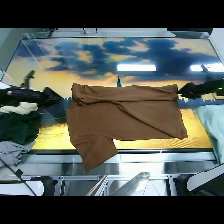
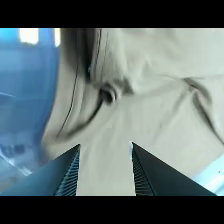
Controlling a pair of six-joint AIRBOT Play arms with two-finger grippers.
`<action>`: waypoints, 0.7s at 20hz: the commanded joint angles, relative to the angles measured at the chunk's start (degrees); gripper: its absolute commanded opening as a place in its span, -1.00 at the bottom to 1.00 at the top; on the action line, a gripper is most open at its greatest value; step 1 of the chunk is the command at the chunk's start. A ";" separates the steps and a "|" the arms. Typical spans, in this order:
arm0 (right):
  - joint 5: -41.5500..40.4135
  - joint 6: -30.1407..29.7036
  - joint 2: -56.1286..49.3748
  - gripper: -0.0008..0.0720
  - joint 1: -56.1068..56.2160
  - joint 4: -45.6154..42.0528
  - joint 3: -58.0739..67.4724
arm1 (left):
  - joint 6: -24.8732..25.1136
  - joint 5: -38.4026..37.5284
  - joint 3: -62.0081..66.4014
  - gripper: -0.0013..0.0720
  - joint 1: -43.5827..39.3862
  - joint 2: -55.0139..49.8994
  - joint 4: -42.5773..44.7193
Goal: Fold the shirts.
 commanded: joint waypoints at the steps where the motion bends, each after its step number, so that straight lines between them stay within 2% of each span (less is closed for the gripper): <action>1: 9.38 4.17 3.76 0.38 -4.96 -2.58 -0.42 | -7.56 -10.99 -0.26 -0.03 4.76 7.28 10.82; 2: 11.54 5.09 4.35 0.38 -5.53 -2.89 -0.70 | -9.09 -12.92 -1.49 -0.03 4.55 9.27 13.00; 4: 13.86 6.84 5.81 0.38 -6.01 -4.09 -4.15 | -9.57 -13.09 -7.69 -0.03 3.17 13.81 12.11; 6: 13.05 6.36 8.68 0.17 -6.51 -3.67 -12.22 | -9.57 -11.45 -16.39 -0.03 0.11 17.68 12.02; 10: 9.68 4.66 16.76 0.17 -9.70 -4.04 -30.53 | -9.68 -5.29 -32.92 -0.03 -9.60 21.22 9.46; 13: 6.62 4.00 21.79 0.18 -11.74 -3.87 -37.75 | -10.95 0.63 -39.43 -0.03 -16.02 21.11 9.64; 14: 5.25 4.02 23.02 0.35 -11.98 -3.80 -38.75 | -11.23 3.23 -40.72 -0.03 -17.11 20.74 9.62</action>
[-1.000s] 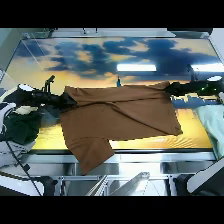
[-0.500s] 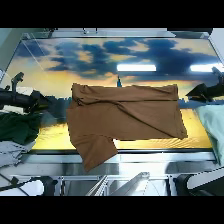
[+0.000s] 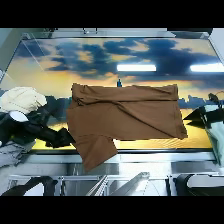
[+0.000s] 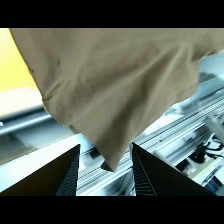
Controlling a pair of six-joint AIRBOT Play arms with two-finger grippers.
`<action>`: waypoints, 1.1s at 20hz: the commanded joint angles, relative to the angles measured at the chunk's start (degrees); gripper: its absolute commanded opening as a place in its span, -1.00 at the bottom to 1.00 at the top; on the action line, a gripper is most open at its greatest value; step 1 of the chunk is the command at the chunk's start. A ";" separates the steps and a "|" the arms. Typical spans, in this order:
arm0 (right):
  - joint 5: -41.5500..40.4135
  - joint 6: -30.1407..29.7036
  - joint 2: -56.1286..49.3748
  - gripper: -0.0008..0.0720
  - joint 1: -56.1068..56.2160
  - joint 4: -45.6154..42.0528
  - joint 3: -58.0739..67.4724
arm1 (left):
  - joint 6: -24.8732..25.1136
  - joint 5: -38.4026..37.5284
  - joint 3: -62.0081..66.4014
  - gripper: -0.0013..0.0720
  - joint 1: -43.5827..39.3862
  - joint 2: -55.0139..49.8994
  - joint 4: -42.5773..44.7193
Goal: Fold the shirts.
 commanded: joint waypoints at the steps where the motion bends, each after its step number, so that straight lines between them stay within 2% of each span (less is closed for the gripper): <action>1: -4.07 -0.59 4.96 0.48 -1.49 -0.04 -6.56 | -1.05 8.96 -6.91 -0.03 -5.68 -0.63 -0.48; 4: -4.70 -0.57 5.11 0.48 -1.49 -0.46 -6.58 | -0.72 12.46 -6.71 -0.03 -9.29 -6.75 -0.83; 5: -5.16 -0.55 5.07 0.48 -1.46 -0.44 -6.60 | -0.11 12.11 -5.46 -0.17 -10.64 -8.98 -0.81; 8: -6.47 -0.59 4.92 0.48 -1.40 -0.42 -7.21 | 0.57 13.27 1.16 -0.17 -14.40 -13.38 -1.05; 9: -7.15 -0.61 4.74 0.48 -1.40 -0.39 -7.85 | 0.55 13.53 3.26 -0.25 -15.78 -14.78 -1.03; 10: -8.11 -1.22 4.57 0.47 -1.38 -0.90 -8.90 | 0.63 13.49 5.05 -0.84 -17.20 -16.11 -0.92; 11: -9.03 -1.84 4.15 0.47 -1.40 -2.03 -9.46 | 0.74 13.46 6.40 -0.90 -18.38 -17.07 -0.85; 15: -11.69 -2.03 3.78 0.48 -4.17 -3.67 -8.13 | 0.72 10.75 8.85 -0.90 -20.79 -18.88 -0.76; 17: -11.28 -2.05 3.76 0.94 -5.46 -3.89 -7.67 | 0.72 9.60 8.79 -0.90 -20.35 -18.86 -0.48; 22: -9.64 -5.95 1.57 0.94 -2.10 -3.39 -12.13 | 0.72 9.84 8.81 -0.90 -18.34 -18.86 -0.98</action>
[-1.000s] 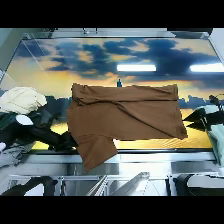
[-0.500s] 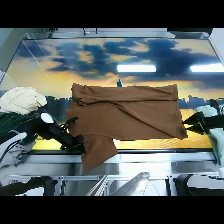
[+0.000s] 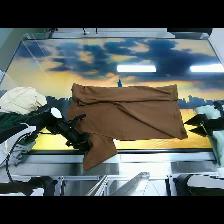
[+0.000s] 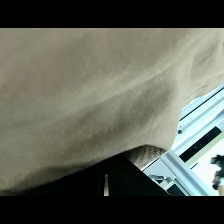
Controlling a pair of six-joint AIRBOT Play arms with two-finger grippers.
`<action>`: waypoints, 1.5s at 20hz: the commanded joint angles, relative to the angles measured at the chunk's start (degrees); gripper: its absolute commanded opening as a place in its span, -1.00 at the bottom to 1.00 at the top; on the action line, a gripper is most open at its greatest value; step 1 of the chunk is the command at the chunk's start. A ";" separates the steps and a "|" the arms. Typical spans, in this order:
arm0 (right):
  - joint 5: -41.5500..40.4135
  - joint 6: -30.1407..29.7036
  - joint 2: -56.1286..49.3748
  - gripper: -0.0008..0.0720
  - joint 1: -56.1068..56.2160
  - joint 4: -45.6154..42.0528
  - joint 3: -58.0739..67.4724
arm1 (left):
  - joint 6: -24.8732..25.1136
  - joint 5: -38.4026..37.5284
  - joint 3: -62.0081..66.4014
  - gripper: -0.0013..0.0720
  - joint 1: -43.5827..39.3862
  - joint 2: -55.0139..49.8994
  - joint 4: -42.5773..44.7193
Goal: Fold the shirts.
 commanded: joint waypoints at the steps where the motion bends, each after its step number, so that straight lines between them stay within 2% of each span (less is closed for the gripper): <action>1: 0.15 -3.30 -1.49 0.94 3.69 -0.79 -3.98 | 0.00 6.43 0.24 -0.90 1.33 -0.11 -0.22; 4: 2.19 -3.41 -1.46 0.90 9.40 -0.22 -4.48 | 0.00 5.99 0.24 -0.90 1.90 -0.11 -0.20; 5: 3.30 -3.45 -1.46 0.39 11.10 -0.13 -4.48 | 0.00 5.99 0.24 -0.90 1.86 -0.11 -0.28; 6: 4.57 -3.67 -1.44 -0.25 12.52 -0.15 -4.48 | 0.04 5.79 0.24 -0.90 1.86 -0.11 -0.85; 8: 5.81 -3.15 -1.22 -0.33 13.20 0.61 -4.22 | 2.21 3.87 0.28 -0.90 2.36 0.17 -3.34; 9: 6.43 -3.19 -0.74 -0.57 13.11 1.42 -3.65 | 2.91 2.80 0.28 -0.90 3.19 1.09 -4.00; 12: 7.69 -3.04 2.38 -0.93 12.04 3.04 -1.51 | 3.02 1.36 0.33 -0.90 7.76 7.15 -4.74; 15: 7.91 -2.34 3.89 -0.93 11.80 6.62 2.43 | 3.02 -0.83 3.15 -0.90 15.19 14.32 -5.81; 17: 6.56 -2.40 3.67 -0.93 11.80 12.02 5.09 | 3.78 -0.94 7.39 -0.90 19.78 18.34 -10.47; 20: 2.93 -2.36 2.45 -0.93 11.80 17.18 9.73 | 4.52 -0.68 16.68 -0.90 23.47 20.17 -12.04; 24: -1.49 -3.28 -2.32 -0.93 13.51 25.70 14.64 | 4.48 -0.44 27.26 -0.90 23.76 13.49 -12.02; 30: -8.37 -5.46 -13.57 -0.93 18.38 26.32 24.09 | 4.26 -1.22 37.81 -0.90 23.47 -2.21 -11.52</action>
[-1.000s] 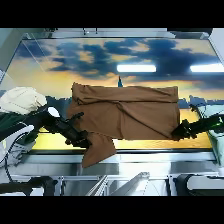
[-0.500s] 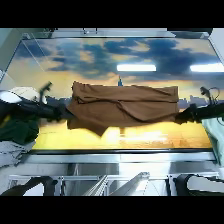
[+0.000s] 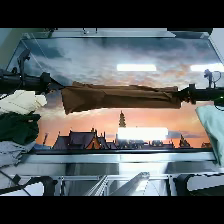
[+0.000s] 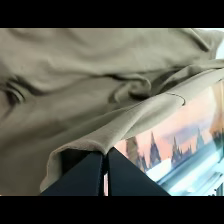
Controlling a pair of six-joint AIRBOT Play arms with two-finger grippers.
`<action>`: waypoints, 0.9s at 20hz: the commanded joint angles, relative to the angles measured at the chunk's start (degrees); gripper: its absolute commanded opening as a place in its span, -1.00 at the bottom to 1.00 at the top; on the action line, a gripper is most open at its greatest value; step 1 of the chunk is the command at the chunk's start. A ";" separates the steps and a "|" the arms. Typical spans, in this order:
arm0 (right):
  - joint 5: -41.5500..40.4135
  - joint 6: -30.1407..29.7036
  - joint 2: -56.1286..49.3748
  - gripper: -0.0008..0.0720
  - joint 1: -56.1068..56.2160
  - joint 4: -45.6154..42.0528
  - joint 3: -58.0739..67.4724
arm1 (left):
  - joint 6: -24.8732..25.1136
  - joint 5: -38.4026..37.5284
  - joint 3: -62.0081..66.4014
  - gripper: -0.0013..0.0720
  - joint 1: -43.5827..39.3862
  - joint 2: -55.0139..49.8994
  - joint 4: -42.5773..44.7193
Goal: Fold the shirts.
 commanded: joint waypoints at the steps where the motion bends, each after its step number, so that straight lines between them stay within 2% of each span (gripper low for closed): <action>1: -4.46 -1.95 -6.10 -0.93 1.90 1.44 5.46 | -0.13 -1.42 5.18 -0.90 -0.55 -8.76 0.17; 8: -4.61 -4.28 -11.10 -0.93 1.11 1.46 9.16 | -0.09 2.10 5.29 -0.90 -2.60 -19.85 0.07; 12: -5.95 -5.07 -12.24 -0.93 1.40 2.08 9.20 | 0.20 6.60 5.38 -0.90 -2.60 -21.49 -0.50; 18: -6.12 -5.92 -12.35 -0.93 1.42 2.05 9.27 | 1.14 7.06 17.07 -0.90 -4.35 -21.77 -0.15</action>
